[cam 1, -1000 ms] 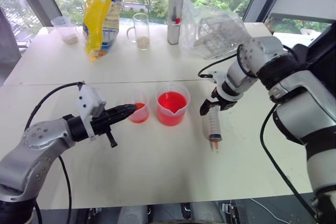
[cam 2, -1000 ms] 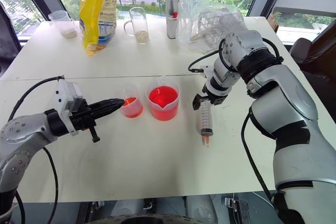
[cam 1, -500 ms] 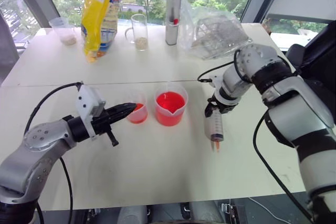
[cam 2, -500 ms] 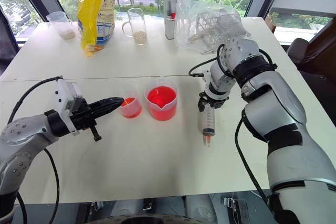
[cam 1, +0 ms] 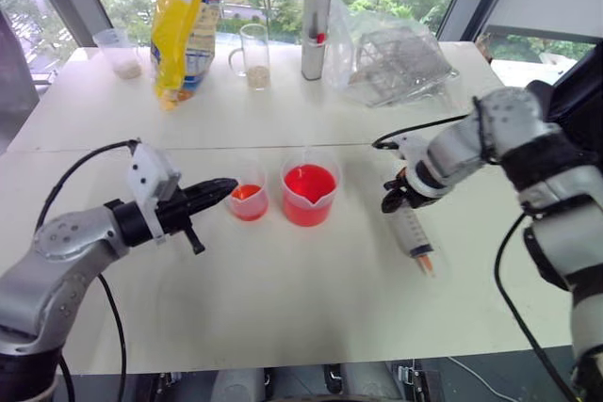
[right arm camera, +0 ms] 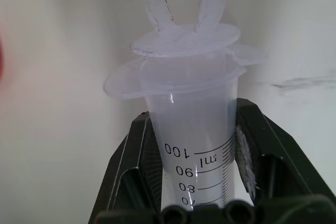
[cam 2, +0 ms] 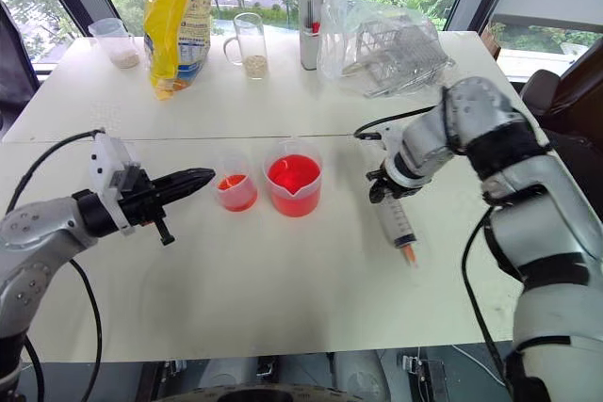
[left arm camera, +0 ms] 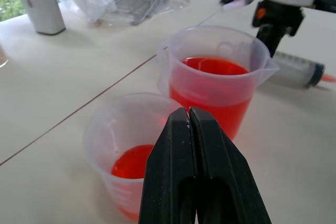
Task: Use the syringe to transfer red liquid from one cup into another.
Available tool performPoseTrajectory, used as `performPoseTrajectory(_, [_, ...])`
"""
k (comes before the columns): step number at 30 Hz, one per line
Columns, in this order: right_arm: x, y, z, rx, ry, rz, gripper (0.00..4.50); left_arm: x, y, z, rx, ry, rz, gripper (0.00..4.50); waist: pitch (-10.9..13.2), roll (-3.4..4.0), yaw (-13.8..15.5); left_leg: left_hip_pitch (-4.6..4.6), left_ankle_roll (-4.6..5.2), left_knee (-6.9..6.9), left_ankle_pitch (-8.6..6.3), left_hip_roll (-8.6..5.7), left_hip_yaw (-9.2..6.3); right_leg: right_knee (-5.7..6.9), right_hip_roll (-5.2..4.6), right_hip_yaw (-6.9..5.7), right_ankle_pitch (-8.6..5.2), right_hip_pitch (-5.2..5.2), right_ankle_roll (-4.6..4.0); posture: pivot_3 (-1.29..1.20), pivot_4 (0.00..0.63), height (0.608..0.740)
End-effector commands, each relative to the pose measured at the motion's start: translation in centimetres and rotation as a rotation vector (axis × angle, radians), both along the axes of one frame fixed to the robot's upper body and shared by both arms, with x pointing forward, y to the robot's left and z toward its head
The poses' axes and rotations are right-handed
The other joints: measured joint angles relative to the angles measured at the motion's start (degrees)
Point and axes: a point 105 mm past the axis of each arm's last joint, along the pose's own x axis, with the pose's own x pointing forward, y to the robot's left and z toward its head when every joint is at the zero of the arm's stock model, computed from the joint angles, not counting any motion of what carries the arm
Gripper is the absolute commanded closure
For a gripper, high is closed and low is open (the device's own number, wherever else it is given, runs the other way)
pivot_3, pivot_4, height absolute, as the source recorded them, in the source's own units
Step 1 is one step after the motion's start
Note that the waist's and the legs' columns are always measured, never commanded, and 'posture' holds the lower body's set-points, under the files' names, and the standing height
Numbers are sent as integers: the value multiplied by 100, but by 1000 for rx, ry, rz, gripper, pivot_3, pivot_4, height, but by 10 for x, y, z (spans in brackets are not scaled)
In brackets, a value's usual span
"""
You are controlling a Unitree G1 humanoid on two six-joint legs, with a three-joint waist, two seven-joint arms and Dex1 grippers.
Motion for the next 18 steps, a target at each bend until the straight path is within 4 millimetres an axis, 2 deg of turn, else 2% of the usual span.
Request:
performPoseTrajectory(1, [1, 5, 46, 73, -201, 62, 3040, 2, 4, 17, -5, -32, -23, 4500, 0, 0, -12, 0, 0, 0, 0, 1, -1, 0, 2, 0, 0, 0, 0, 0, 150, 740])
performPoseTrajectory(3, [4, 8, 64, 85, -336, 76, 3040, 6, 7, 24, -4, -34, -33, 4500, 0, 0, -20, 2, 0, -1, 0, 4, 0, 0, 6, 1, 0, -2, 1, 0, 150, 740])
performPoseTrajectory(7, [12, 16, 117, 80, -774, 118, 3040, 15, 11, 39, -8, -43, -67, 4500, 1, 1, -10, 2, 0, -2, 0, 9, -3, 2, 15, 1, 0, -4, 2, 0, 150, 740])
performPoseTrajectory(8, [16, 20, 138, 118, -934, 125, 3040, 17, 11, 44, -6, -45, -80, 4500, 1, 1, -7, 2, 0, -2, 0, 9, -1, 2, 15, 1, 0, -5, 2, 0, 150, 740])
performPoseTrajectory(10, [14, 30, 166, 213, -1123, 172, 3040, 21, 11, 50, -2, -51, -97, 4500, 1, 2, -8, 2, 0, -2, 0, 8, 0, 0, 13, 1, 2, -4, 5, 0, 150, 740])
performPoseTrajectory(14, [-9, 61, 205, 558, -1253, 364, 3040, 30, 11, 67, -6, -66, -122, 4500, 1, 0, -8, 2, 0, -1, 0, 6, 11, -5, 12, 12, 9, -3, 19, 0, 150, 740])
performPoseTrajectory(18, [-26, 80, 215, 787, -1233, 513, 3040, 37, 13, 79, -15, -75, -135, 4500, 1, 0, -4, 2, 0, 0, 0, 6, 11, -4, 12, 12, 9, -3, 19, 0, 150, 740])
